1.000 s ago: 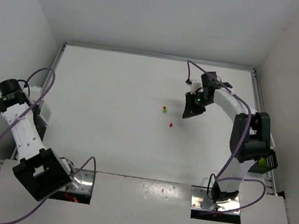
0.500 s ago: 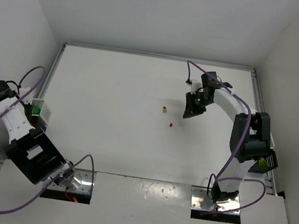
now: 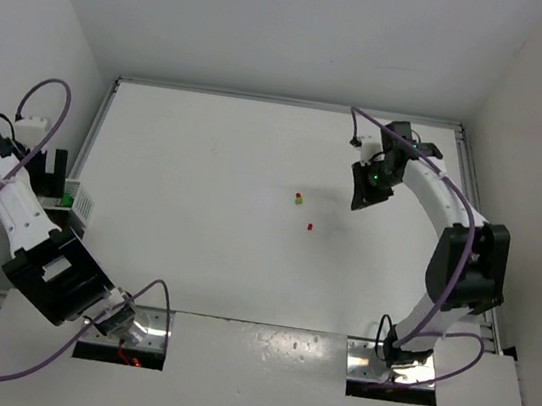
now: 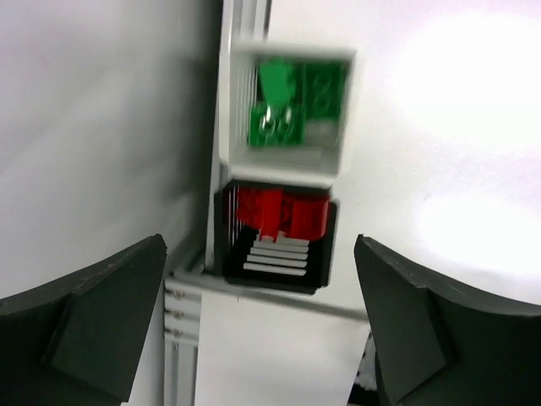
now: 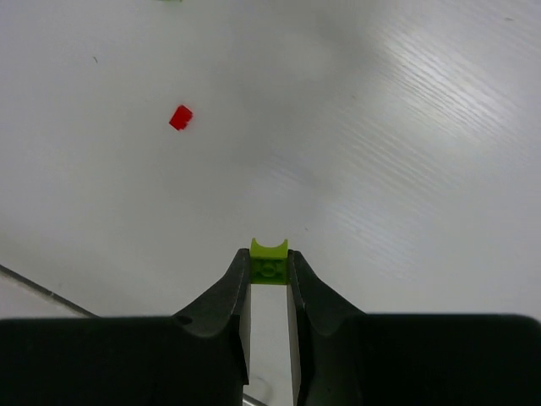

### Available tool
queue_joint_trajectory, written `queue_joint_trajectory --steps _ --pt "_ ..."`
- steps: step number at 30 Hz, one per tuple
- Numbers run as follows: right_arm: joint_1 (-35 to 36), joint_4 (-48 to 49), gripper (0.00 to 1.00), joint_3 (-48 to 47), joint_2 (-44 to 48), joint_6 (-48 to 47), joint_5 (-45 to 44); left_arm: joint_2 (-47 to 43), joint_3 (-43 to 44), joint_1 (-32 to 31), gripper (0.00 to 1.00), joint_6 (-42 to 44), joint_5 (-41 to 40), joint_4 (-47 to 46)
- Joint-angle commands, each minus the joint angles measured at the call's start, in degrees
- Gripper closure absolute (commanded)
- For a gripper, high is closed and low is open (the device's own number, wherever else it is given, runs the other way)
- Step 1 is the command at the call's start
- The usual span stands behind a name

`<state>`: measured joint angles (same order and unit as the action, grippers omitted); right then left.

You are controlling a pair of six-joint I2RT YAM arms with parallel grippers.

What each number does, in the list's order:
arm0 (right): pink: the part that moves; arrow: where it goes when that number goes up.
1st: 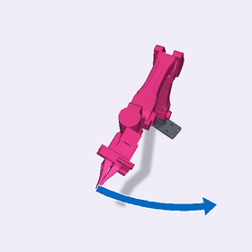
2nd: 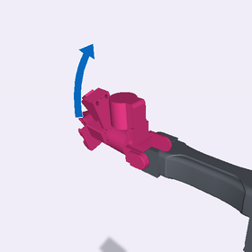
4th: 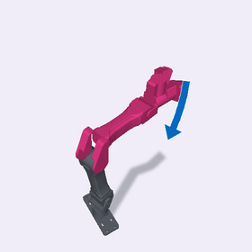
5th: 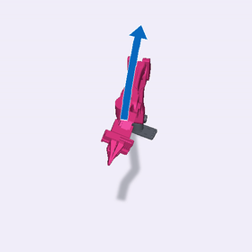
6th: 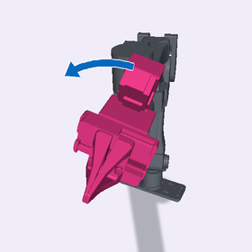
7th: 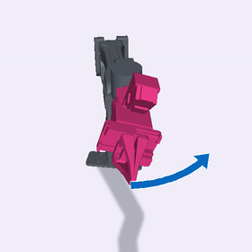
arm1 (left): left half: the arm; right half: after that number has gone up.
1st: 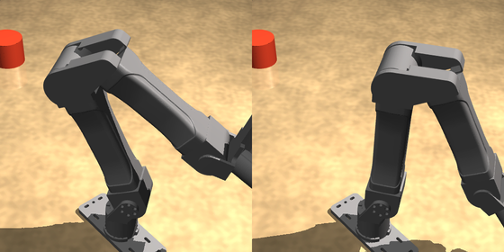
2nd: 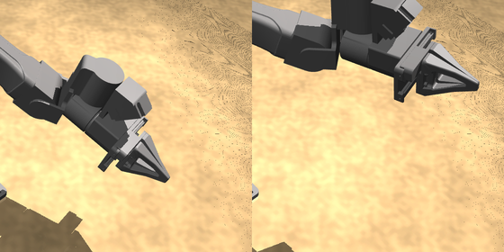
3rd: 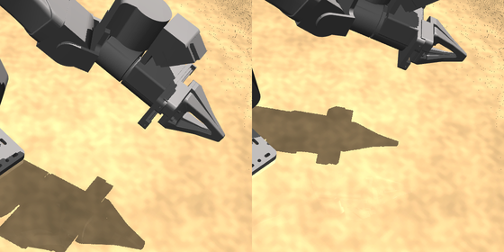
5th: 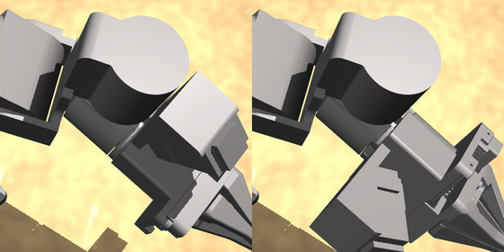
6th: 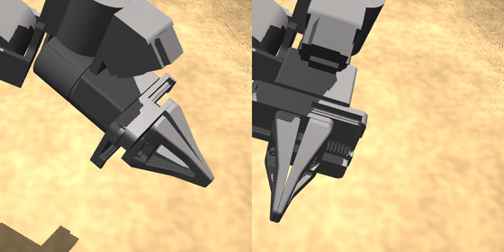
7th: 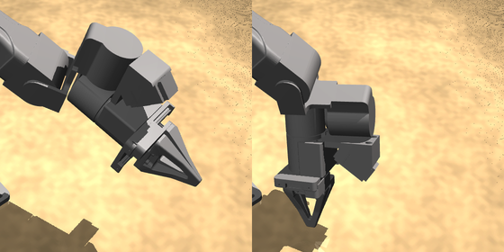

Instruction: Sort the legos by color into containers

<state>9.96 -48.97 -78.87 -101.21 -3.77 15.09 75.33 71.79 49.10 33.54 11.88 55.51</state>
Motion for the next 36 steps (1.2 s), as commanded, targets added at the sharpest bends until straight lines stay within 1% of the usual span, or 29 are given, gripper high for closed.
queue_joint_trajectory --steps 1,2,3,4,6,7,8,9,10,11,13,14,16,17,18,19,21,22,23,24,25,26,28,29,33,36 --pt "-2.2 -4.8 0.97 -1.0 7.9 -4.0 -5.6 -3.3 7.9 -5.3 0.00 -4.3 8.8 2.2" --pt "-3.0 -5.9 0.97 -1.7 8.5 -4.0 -6.1 -4.0 9.4 -7.5 0.00 -4.8 11.0 4.0" --pt "-4.7 -6.7 0.97 -1.7 9.3 -4.8 -7.2 -4.1 10.6 -10.2 0.00 -5.4 11.1 4.0" --pt "-5.7 -7.9 0.97 -1.7 10.1 -5.5 -7.7 -4.6 12.8 -17.5 0.00 -6.6 10.3 4.0" --pt "-7.5 -9.0 0.97 -1.7 12.6 -6.9 -9.7 -3.8 14.8 -25.2 0.00 -11.6 7.6 3.4" --pt "-9.4 -10.1 0.97 -1.7 13.4 -7.4 -10.3 -3.0 16.3 -32.6 0.00 -13.7 6.9 2.7" --pt "-10.5 -10.6 0.97 -1.7 14.8 -7.4 -11.6 -0.6 17.0 -36.4 0.00 -17.6 6.3 2.7" --pt "-11.4 -10.6 0.97 -0.9 15.6 -8.9 -12.4 0.6 17.6 -40.0 0.00 -19.7 6.3 2.1" --pt "-13.8 -11.1 0.97 -0.9 16.4 -9.4 -13.4 2.1 18.2 -47.1 0.00 -21.3 6.3 2.1" --pt "-15.0 -11.1 0.97 -0.2 17.2 -9.9 -15.2 4.3 18.8 -50.6 0.00 -23.9 7.2 0.6" --pt "-18.9 -11.8 0.97 1.2 19.6 -11.9 -17.1 5.7 18.8 -57.8 0.00 -26.4 6.0 -2.1" --pt "-20.1 -12.6 0.97 1.2 20.3 -12.5 -18.7 6.2 18.3 -63.8 0.00 -27.3 5.4 -4.4" --pt "-24.0 -13.4 0.97 2.6 22.4 -14.1 -20.4 9.5 19.3 -69.7 0.00 -26.2 2.6 -4.4" --pt "-25.3 -14.4 0.97 2.6 23.1 -14.9 -21.0 10.4 19.3 -70.8 0.00 -25.6 2.6 -4.4" --pt "-26.7 -14.4 0.97 3.5 23.8 -15.6 -21.8 10.5 18.6 -71.6 0.00 -24.9 4.6 -5.3" --pt "-29.4 -14.4 0.97 4.9 24.6 -17.0 -21.8 10.5 17.2 -72.5 0.00 -24.9 5.6 -6.5" --pt "-32.2 -14.4 0.99 6.5 27.3 -18.6 -22.5 9.7 13.9 -76.7 0.00 -24.9 6.1 -8.4" --pt "-33.6 -14.4 0.99 8.2 28.1 -20.2 -23.1 9.1 13.2 -78.3 0.00 -24.9 4.1 -10.7" --pt "-36.6 -14.4 0.99 8.9 28.7 -20.9 -23.1 8.5 11.9 -81.2 0.00 -29.1 1.8 -12.3" --pt "-38.1 -14.4 0.99 9.8 29.5 -21.8 -22.6 8.5 10.9 -82.3 0.00 -31.3 -2.4 -16.0" --pt "-39.5 -14.4 0.99 9.8 29.5 -23.4 -22.0 7.5 9.7 -83.2 0.00 -32.9 -3.4 -18.1" --pt "-42.4 -14.4 0.99 10.6 30.1 -24.3 -22.0 7.5 8.9 -85.1 0.00 -33.6 -4.2 -19.2" --pt "-45.1 -14.4 0.99 10.6 30.1 -25.9 -21.4 7.5 8.9 -87.2 0.00 -33.6 -6.4 -20.7" --pt "-48.1 -14.4 0.99 11.1 30.1 -27.6 -20.7 8.0 8.9 -88.7 0.00 -33.6 -6.4 -20.7" --pt "-53.6 -16.0 0.99 10.6 27.9 -30.4 -17.4 11.1 11.3 -89.4 0.00 -34.2 -5.1 -21.3" --pt "-55.9 -16.0 0.99 11.4 26.6 -31.6 -14.9 12.7 12.0 -89.4 0.00 -30.0 0.4 -20.7"
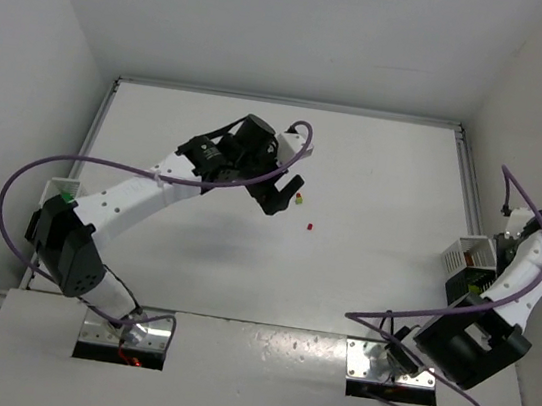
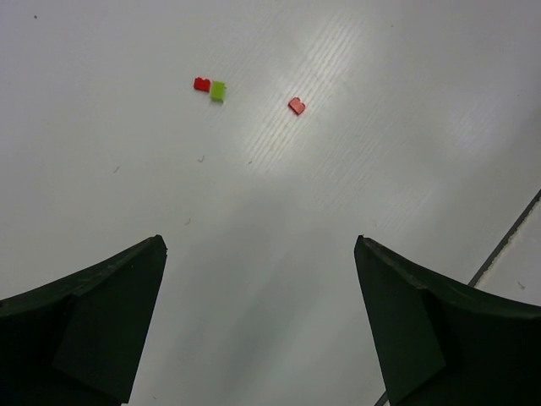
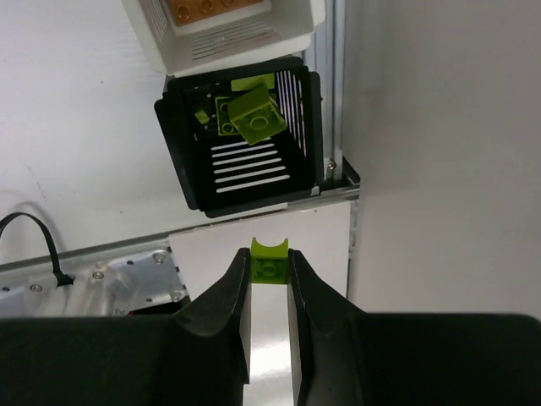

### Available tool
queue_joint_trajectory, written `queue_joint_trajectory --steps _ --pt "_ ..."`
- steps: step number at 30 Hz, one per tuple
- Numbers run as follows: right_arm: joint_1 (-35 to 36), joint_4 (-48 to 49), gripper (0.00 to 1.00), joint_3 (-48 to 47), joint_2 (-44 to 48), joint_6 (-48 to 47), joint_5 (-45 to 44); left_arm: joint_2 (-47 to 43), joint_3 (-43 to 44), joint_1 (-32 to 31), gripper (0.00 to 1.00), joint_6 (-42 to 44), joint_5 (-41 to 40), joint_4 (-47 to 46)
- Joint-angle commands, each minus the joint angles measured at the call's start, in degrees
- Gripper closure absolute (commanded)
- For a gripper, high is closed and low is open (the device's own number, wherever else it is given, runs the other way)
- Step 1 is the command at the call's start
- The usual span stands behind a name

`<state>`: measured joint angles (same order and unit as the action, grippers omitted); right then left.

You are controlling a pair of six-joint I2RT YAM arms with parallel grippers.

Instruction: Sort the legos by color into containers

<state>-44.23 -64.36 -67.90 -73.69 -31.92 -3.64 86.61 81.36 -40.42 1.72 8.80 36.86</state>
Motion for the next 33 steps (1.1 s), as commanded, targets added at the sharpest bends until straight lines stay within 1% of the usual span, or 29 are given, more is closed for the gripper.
queue_joint_trajectory --steps 1,2,4,9,11,15,18,19,20,24,26,27,28,29,30,33 --pt "-1.7 -0.6 0.99 1.1 -0.9 -3.5 4.5 1.5 2.4 0.1 0.00 2.6 4.1 -2.1" --pt "-2.4 -0.6 0.95 1.8 -0.9 -4.1 5.0 2.2 3.1 0.1 0.00 2.6 4.9 -1.4" --pt "-2.4 -0.6 0.92 1.8 -2.3 -4.1 6.6 3.1 3.8 0.6 0.00 2.6 6.2 -1.4" --pt "-3.5 1.2 0.90 1.8 -5.2 -4.1 8.3 5.1 4.4 1.1 0.00 2.0 6.2 -0.3" --pt "-3.5 1.9 0.88 1.8 -5.9 -4.1 8.8 5.1 4.4 1.1 0.00 2.0 6.2 -0.3" --pt "-3.5 3.6 0.70 1.8 -6.4 -4.1 8.8 4.6 3.4 1.7 0.00 2.0 5.2 -0.3" --pt "-3.5 4.2 0.65 1.8 -6.4 -4.1 9.4 4.1 0.4 1.7 0.00 2.0 5.8 -1.7" --pt "-3.5 4.2 0.62 1.8 -6.4 -4.1 9.4 3.6 -0.2 1.7 0.00 2.0 6.3 -1.7" --pt "-3.5 4.2 0.60 1.8 -6.4 -4.1 9.4 3.6 -1.4 1.7 0.00 2.0 6.3 -2.4" --pt "-3.5 2.9 0.58 1.0 -6.4 -4.1 11.4 3.6 -3.4 1.7 0.00 2.0 7.0 -3.6" --pt "-3.5 0.4 0.51 -0.8 -5.8 -4.1 13.6 4.2 -4.0 1.7 0.00 1.5 7.0 -4.3" --pt "-3.5 -0.7 0.46 -1.4 -5.2 -4.1 14.5 4.9 -4.0 1.7 0.00 1.4 7.0 -4.3" --pt "-3.5 -1.6 0.28 -2.3 -4.6 -5.0 16.6 5.7 -4.0 1.7 0.00 1.4 6.3 -4.9" --pt "-3.0 -3.0 0.25 -2.3 -4.1 -5.5 17.4 7.6 -2.8 1.7 0.02 1.4 6.3 -4.9" --pt "-3.0 -3.0 0.25 -2.9 -3.5 -5.5 18.1 8.7 -2.2 1.7 0.04 1.4 5.6 -4.9" --pt "-2.4 -5.1 0.24 -4.2 -1.8 -5.5 20.2 11.9 0.5 1.7 0.05 0.9 2.9 -5.7"
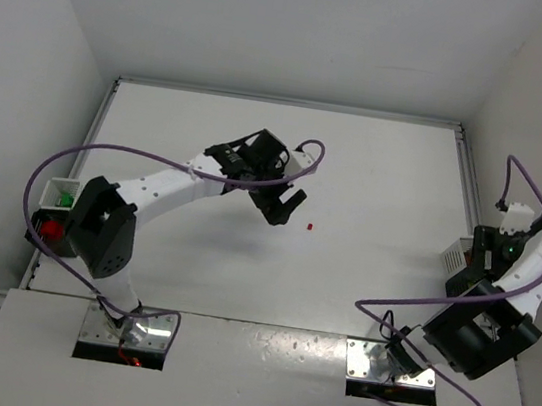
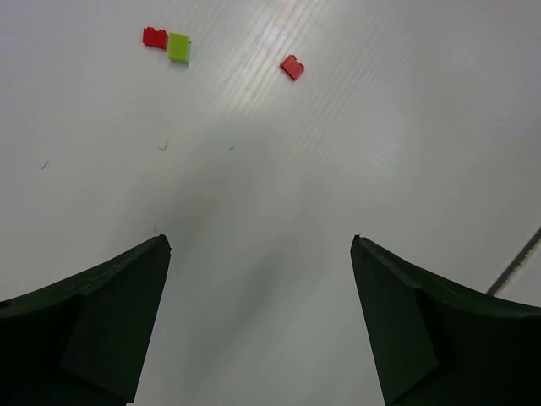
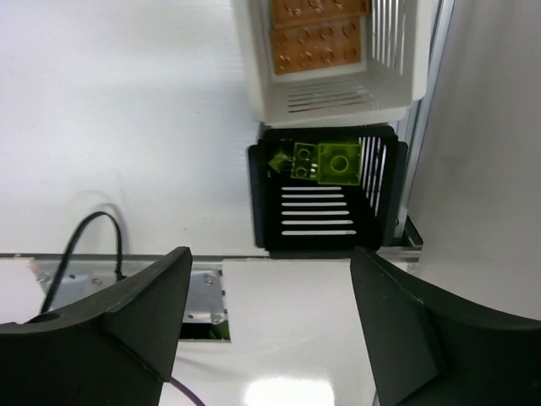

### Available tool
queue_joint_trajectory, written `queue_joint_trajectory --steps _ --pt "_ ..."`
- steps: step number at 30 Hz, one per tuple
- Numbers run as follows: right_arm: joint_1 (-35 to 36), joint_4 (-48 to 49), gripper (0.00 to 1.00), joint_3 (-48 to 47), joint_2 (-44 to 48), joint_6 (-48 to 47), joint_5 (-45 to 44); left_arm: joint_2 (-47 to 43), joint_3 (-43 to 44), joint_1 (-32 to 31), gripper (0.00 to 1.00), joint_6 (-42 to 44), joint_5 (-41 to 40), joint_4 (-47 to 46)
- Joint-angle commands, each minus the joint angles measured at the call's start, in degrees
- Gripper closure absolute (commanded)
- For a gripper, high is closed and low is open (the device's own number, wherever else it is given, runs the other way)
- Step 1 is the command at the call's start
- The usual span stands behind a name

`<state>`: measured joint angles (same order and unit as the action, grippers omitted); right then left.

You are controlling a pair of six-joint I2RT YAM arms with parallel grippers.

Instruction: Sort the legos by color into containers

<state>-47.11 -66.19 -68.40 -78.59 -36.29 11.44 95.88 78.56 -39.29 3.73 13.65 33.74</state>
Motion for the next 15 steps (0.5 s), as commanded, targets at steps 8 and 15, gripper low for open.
queue_joint_trajectory --steps 8,15 --pt "0.5 -7.4 0.08 -4.9 3.7 -1.1 8.5 16.4 14.6 0.5 0.18 -3.6 -5.6 -3.3" --pt "0.5 -7.9 0.08 -3.2 4.3 -1.1 9.6 25.2 22.6 0.5 0.25 -5.2 -6.1 -3.3"
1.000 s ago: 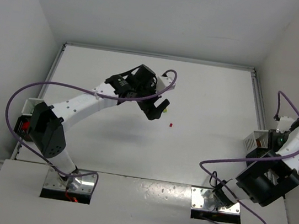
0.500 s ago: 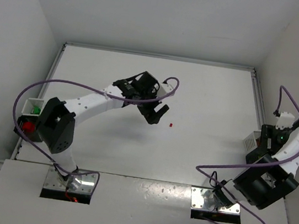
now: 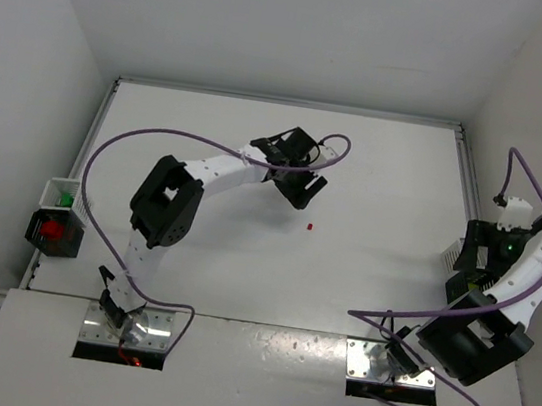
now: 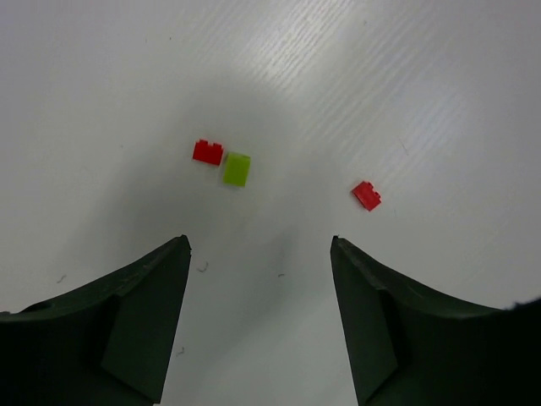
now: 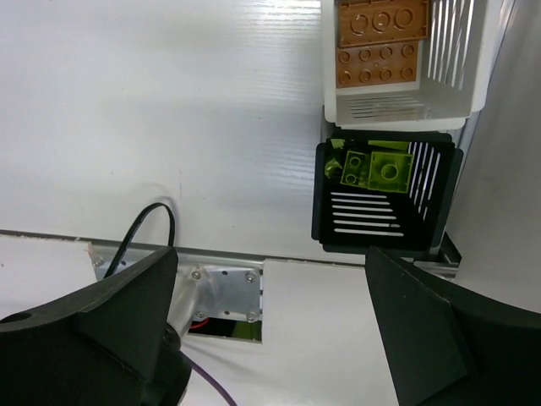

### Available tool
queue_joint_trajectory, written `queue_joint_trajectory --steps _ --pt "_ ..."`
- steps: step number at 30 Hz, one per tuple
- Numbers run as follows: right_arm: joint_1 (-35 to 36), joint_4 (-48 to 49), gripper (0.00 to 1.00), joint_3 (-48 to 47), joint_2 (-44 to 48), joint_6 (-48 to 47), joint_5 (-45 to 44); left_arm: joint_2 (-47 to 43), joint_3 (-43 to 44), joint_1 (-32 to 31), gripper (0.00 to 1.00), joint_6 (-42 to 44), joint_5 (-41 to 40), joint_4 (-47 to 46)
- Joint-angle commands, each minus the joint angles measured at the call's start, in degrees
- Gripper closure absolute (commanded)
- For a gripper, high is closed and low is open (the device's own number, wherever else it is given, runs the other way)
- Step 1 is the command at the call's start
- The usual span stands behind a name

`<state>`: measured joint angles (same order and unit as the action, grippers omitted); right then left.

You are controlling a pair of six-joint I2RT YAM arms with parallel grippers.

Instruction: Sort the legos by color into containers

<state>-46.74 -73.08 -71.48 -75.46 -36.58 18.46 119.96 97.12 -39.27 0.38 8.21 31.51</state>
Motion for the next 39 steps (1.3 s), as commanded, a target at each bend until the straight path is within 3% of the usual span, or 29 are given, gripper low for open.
queue_joint_trajectory --steps 1,5,9,11,14,24,39 --pt "0.2 -1.0 0.08 -0.1 1.2 -0.9 2.5 1.9 4.9 0.5 0.28 -1.9 -0.6 -1.1" --pt "0.2 -1.0 0.08 1.2 1.2 -0.9 2.5 5.4 8.3 0.0 0.35 -0.9 0.3 0.1" --pt "0.2 -1.0 0.08 2.2 1.2 -0.9 2.5 3.1 4.8 -2.1 0.37 3.6 8.6 0.2" --pt "0.2 -1.0 0.08 2.2 1.2 -1.4 2.5 2.6 3.3 -3.5 0.39 5.7 8.6 -0.3" --pt "0.2 -1.0 0.08 2.8 0.7 -1.4 2.5 2.6 2.2 -5.7 0.48 9.0 7.3 -0.3" --pt "0.2 -1.0 0.08 4.1 0.7 -1.9 2.5 6.2 6.4 -7.3 0.46 16.9 8.4 4.4" --pt "0.2 -1.0 0.09 4.6 0.1 -1.9 2.5 12.3 12.8 -7.3 0.45 20.4 5.7 7.9"
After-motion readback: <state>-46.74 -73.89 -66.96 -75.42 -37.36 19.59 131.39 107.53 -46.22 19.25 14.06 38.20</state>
